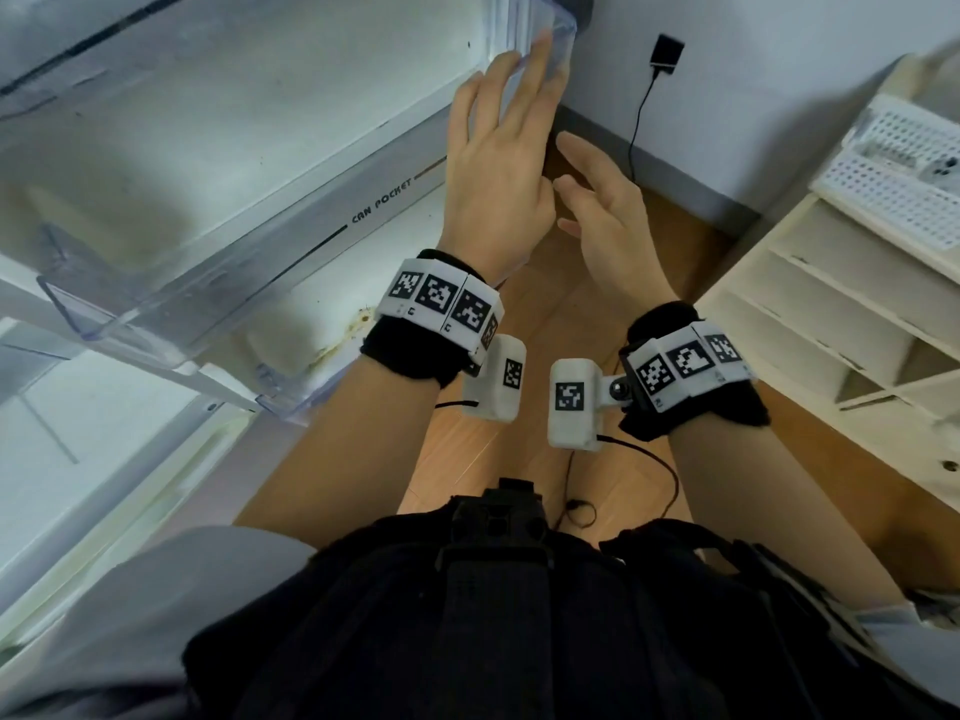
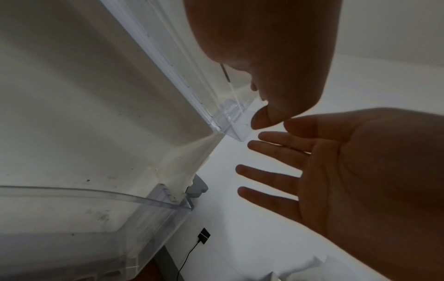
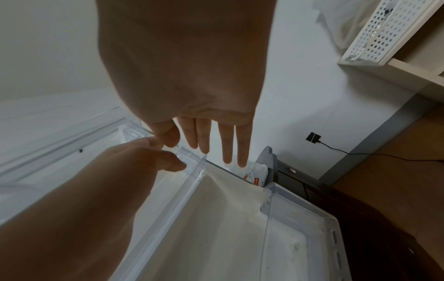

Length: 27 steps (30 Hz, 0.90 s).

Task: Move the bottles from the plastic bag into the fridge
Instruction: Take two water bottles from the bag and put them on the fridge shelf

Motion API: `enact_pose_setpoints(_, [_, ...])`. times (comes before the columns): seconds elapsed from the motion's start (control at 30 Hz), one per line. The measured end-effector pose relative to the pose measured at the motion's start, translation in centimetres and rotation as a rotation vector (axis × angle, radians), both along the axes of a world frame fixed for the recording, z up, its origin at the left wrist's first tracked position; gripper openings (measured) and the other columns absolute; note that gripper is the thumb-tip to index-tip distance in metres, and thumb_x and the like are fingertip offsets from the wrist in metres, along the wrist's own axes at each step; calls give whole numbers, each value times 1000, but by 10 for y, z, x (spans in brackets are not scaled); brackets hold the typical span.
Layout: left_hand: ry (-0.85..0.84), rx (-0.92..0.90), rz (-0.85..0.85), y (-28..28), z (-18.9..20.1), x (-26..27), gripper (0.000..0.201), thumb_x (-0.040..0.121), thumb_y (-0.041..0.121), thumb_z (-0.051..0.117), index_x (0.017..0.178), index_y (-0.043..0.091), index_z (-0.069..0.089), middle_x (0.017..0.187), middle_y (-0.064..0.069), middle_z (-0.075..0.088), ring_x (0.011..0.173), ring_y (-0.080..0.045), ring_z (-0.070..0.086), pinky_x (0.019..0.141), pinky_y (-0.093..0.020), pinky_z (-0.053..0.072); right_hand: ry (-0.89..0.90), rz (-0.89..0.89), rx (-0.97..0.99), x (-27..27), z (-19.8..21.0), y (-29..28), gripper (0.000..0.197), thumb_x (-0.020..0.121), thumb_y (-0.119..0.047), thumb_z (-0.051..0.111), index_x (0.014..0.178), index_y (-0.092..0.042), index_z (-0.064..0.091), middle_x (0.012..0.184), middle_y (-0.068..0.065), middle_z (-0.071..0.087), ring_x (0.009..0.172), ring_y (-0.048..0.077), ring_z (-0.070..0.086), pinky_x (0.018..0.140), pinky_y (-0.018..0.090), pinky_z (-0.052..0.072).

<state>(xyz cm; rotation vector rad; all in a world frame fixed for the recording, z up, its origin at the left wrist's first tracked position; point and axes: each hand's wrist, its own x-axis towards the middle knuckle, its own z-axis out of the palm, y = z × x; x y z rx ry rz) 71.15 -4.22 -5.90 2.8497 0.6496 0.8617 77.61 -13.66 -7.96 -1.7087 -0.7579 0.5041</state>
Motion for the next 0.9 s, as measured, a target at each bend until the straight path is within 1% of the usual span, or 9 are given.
enact_pose_setpoints(0.23, [-128,56,9,-1,-14,12,58,76,5,52,134,15,50,150,-7,41,139,-30,36,116,-42,9,3,-10,5,20,-7,0,37,100,-15,40,136,-14,45,141,2,48,129,15,48,109,39,42])
enact_pose_setpoints(0.37, [-244,26,-22,-4,-19,29,51,75,3,50,125,13,58,144,-13,48,138,-37,36,119,-28,-15,-42,-33,-18,41,-13,-9,31,100,-19,39,127,-16,54,128,-5,58,113,6,58,96,26,50])
enact_pose_setpoints(0.4, [-260,26,-57,-6,-20,35,49,76,3,49,123,12,60,142,-14,50,137,-39,36,119,-29,-13,-46,-34,-20,47,-14,-12,29,100,-19,39,123,-17,56,124,-5,61,107,2,60,93,24,50])
enact_pose_setpoints(0.47, [-259,28,-157,-10,-22,49,45,80,0,46,121,7,61,140,-16,52,136,-41,37,121,-39,3,-49,-26,-13,61,-16,-15,25,100,-18,40,116,-17,60,112,-8,64,95,-4,63,87,21,52])
enact_pose_setpoints(0.53, [-222,-14,-229,-13,-23,68,43,82,2,42,122,5,60,139,-15,53,137,-40,36,119,-40,12,-51,-17,-9,78,-18,-19,23,99,-16,43,113,-16,61,103,-10,64,88,-9,64,82,17,53])
enact_pose_setpoints(0.6, [-205,-95,-261,-13,-24,91,43,83,2,42,122,5,59,139,-13,52,139,-36,34,119,-28,17,-52,2,-8,99,-20,-20,22,99,-15,45,113,-12,62,99,-10,65,86,-8,64,79,16,54])
enact_pose_setpoints(0.7, [-193,-191,-251,-13,-27,133,41,82,-3,48,120,7,60,137,-8,55,140,-30,35,101,-14,32,-73,34,-16,142,-21,-20,23,98,-17,47,113,-11,63,103,-2,68,89,1,66,84,28,57])
enact_pose_setpoints(0.77, [-177,-234,-232,-11,-31,166,40,81,-4,50,118,9,61,133,-5,58,140,-25,36,94,-14,34,-61,55,1,176,-21,-19,24,98,-15,47,113,-8,64,107,5,68,90,4,67,84,26,57])
enact_pose_setpoints(0.9, [-80,-376,-152,3,-37,231,35,85,1,50,118,8,62,128,-6,61,139,-21,39,106,-18,29,-66,121,-7,248,-15,-13,25,97,-8,46,115,-4,63,112,9,66,93,9,66,77,15,53])
